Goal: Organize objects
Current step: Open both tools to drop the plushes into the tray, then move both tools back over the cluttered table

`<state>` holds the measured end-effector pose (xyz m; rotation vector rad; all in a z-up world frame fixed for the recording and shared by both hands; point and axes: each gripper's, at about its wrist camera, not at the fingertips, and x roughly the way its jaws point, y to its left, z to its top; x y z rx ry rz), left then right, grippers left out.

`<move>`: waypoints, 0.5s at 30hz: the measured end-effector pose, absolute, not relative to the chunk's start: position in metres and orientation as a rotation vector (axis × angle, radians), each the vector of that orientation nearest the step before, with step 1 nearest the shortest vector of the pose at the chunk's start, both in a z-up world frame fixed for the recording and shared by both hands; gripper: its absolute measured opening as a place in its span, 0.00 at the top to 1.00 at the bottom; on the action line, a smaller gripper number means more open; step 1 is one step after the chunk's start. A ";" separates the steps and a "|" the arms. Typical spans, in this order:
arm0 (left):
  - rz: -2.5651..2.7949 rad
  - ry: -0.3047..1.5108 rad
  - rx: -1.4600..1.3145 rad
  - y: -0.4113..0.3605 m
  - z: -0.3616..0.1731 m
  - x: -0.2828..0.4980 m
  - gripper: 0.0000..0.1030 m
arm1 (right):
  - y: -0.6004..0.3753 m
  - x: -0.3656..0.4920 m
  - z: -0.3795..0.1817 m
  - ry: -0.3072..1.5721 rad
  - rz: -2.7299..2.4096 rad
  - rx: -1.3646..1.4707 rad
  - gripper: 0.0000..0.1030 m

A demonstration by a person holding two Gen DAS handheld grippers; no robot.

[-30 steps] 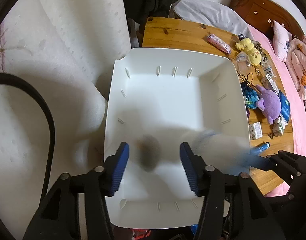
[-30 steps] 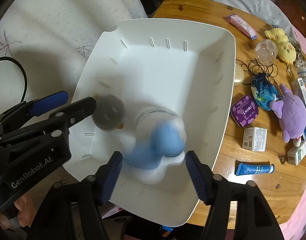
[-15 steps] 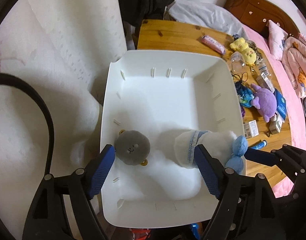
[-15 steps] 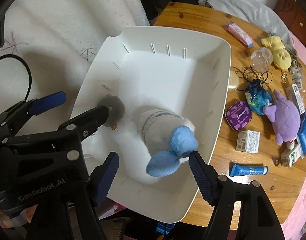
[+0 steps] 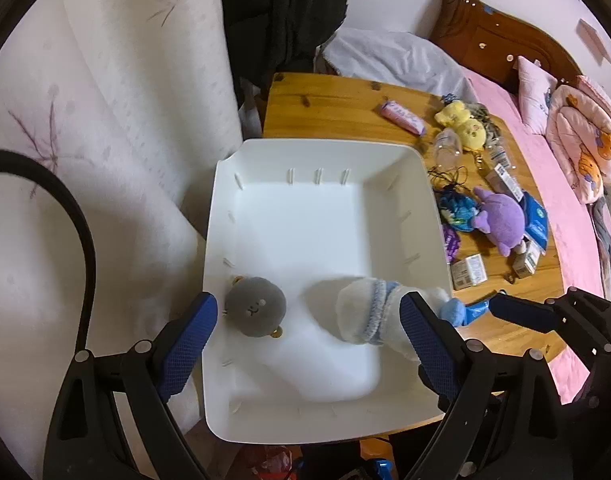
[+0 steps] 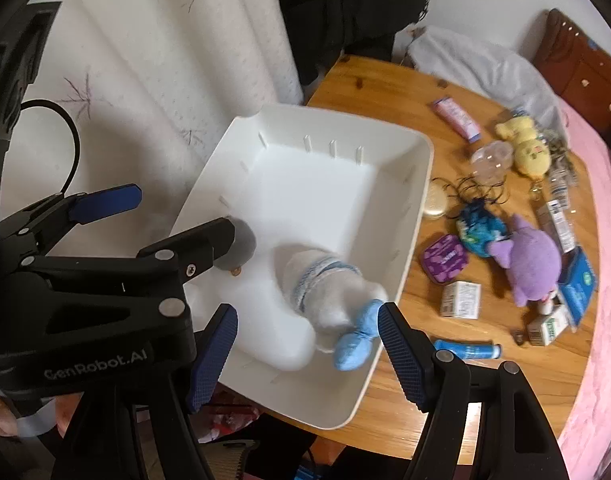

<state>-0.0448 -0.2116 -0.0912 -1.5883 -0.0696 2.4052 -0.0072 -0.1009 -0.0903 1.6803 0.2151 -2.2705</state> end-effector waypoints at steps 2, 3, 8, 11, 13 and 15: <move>2.405 -0.062 -1.570 -0.208 -0.086 -0.043 0.09 | -0.096 -0.004 -0.082 0.213 -2.300 1.660 0.28; 2.404 -0.053 -1.555 -0.205 -0.083 -0.042 0.09 | -0.093 -0.002 -0.078 0.210 -2.313 1.648 0.28; 2.409 -0.006 -1.491 -0.191 -0.067 -0.035 0.09 | -0.081 0.007 -0.060 0.202 -2.379 1.594 0.28; 2.409 -0.001 -1.452 -0.185 -0.057 -0.033 0.09 | -0.074 0.013 -0.050 0.196 -2.420 1.556 0.28; 2.413 0.009 -1.426 -0.180 -0.050 -0.032 0.09 | -0.069 0.015 -0.045 0.192 -2.443 1.535 0.28; 2.419 0.023 -1.402 -0.175 -0.045 -0.031 0.09 | -0.062 0.017 -0.039 0.179 -2.468 1.517 0.28</move>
